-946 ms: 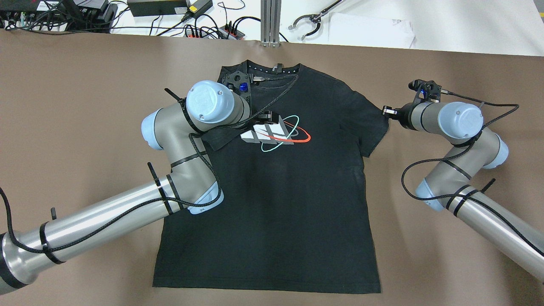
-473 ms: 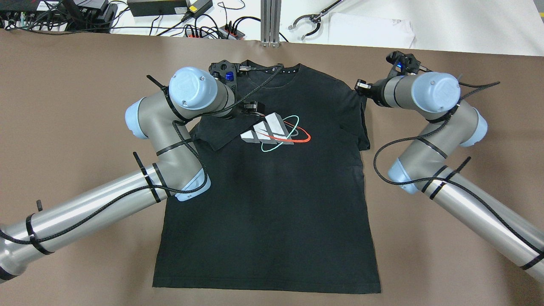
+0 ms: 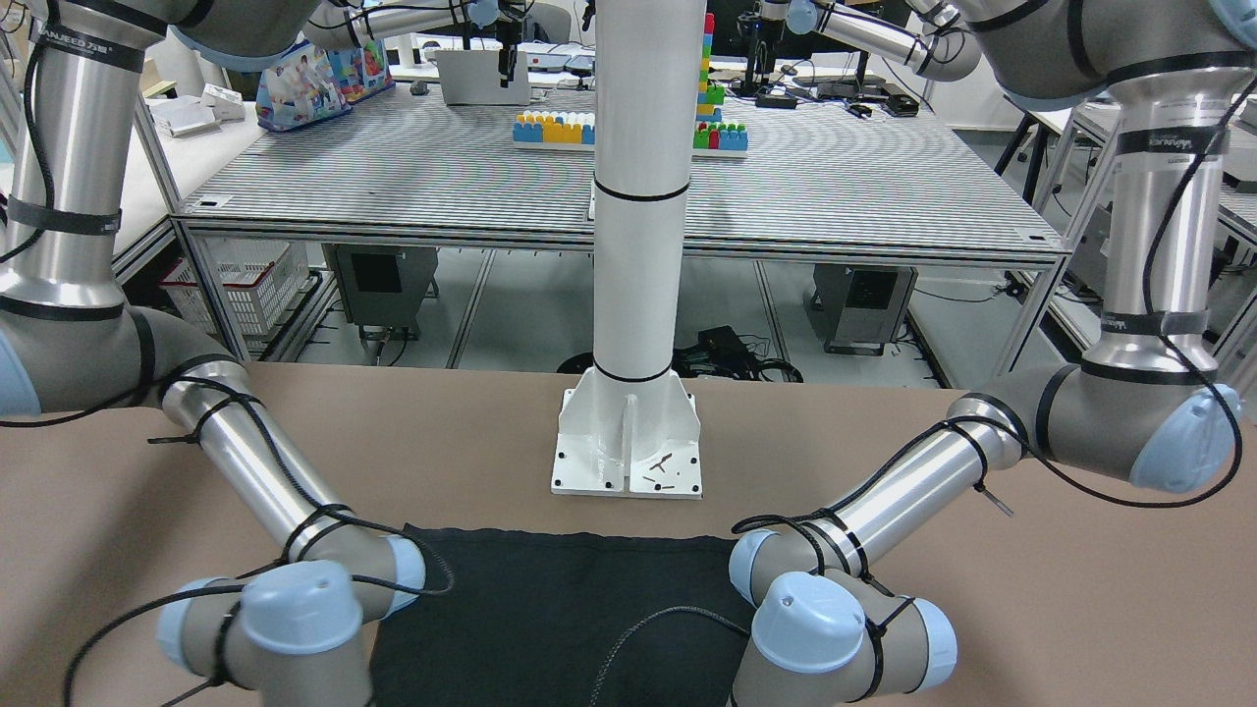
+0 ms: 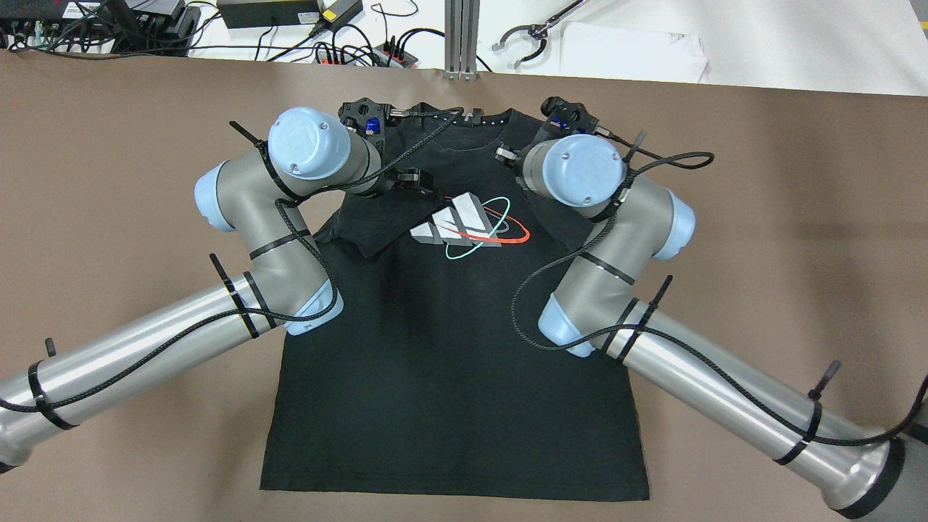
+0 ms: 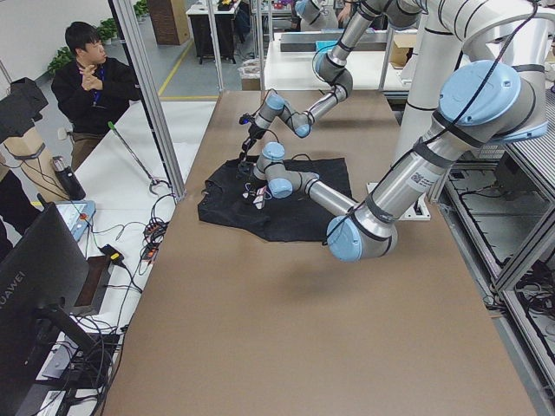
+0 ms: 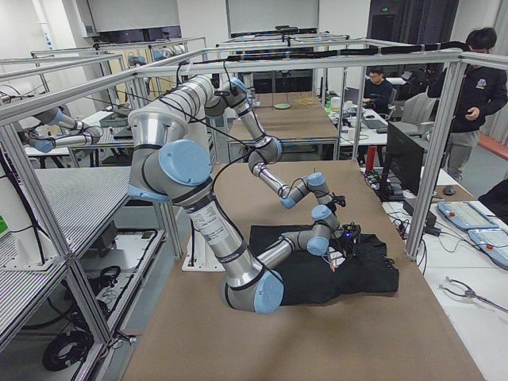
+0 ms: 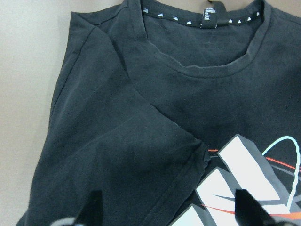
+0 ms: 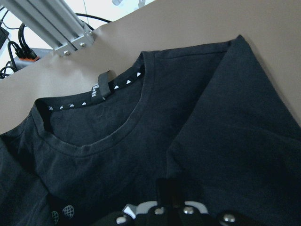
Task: Fold clothes
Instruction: 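Move both grippers to the hem corners nearest the robot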
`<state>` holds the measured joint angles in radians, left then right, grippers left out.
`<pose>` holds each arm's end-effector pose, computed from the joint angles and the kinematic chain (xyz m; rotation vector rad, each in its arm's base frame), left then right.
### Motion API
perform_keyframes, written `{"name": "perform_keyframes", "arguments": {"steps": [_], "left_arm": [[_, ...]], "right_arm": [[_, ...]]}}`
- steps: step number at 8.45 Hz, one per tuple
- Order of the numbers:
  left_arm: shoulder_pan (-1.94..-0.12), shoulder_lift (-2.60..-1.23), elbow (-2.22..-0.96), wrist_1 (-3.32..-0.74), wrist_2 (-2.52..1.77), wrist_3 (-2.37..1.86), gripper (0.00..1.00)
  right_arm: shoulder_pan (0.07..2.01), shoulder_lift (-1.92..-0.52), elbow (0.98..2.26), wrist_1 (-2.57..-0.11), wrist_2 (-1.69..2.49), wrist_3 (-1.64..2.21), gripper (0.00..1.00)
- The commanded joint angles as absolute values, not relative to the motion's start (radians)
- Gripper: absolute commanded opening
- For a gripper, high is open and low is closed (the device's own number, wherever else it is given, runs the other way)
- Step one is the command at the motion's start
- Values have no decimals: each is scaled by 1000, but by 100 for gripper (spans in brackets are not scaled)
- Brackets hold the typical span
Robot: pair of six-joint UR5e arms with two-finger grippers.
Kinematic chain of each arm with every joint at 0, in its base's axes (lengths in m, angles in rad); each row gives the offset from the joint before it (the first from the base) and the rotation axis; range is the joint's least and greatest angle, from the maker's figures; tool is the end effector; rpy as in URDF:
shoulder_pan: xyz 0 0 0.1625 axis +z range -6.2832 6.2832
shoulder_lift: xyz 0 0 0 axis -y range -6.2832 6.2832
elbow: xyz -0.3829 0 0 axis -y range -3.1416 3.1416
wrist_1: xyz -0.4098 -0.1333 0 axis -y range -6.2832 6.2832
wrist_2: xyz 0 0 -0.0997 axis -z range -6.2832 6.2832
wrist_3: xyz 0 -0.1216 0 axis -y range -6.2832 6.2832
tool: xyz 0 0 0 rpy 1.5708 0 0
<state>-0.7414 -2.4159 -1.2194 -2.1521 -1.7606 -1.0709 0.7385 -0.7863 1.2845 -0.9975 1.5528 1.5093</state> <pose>0.5153 -0.6215 0.1915 0.4841 0.9715 -0.1153 -0.4893 -0.6286 0.2084 0.4401 -0.9986 0.6196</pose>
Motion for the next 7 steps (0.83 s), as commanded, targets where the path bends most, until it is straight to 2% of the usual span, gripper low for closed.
{"name": "perform_keyframes", "arguments": {"steps": [1, 2, 3, 4, 5, 7], "left_arm": [[-742, -2414, -1220, -2152, -1763, -1071, 100], [-742, -2414, -1220, -2152, -1763, -1071, 100], [-741, -2416, -1221, -2152, -1763, -1071, 100], [-741, -2424, -1223, -2154, -1764, -1072, 100], [-741, -2424, -1229, -2152, -1764, -1072, 100], [-739, -2378, -1319, -2146, -1760, -1092, 100]], "right_arm": [[680, -683, 1191, -1061, 1506, 1508, 13], [678, -658, 1163, -1099, 1506, 1503, 80], [677, -640, 1157, -1142, 1506, 1485, 94], [676, -644, 1167, -1144, 1511, 1389, 94], [678, -681, 1230, -1150, 1516, 1321, 94], [678, -889, 1485, -1152, 1534, 1247, 95]]}}
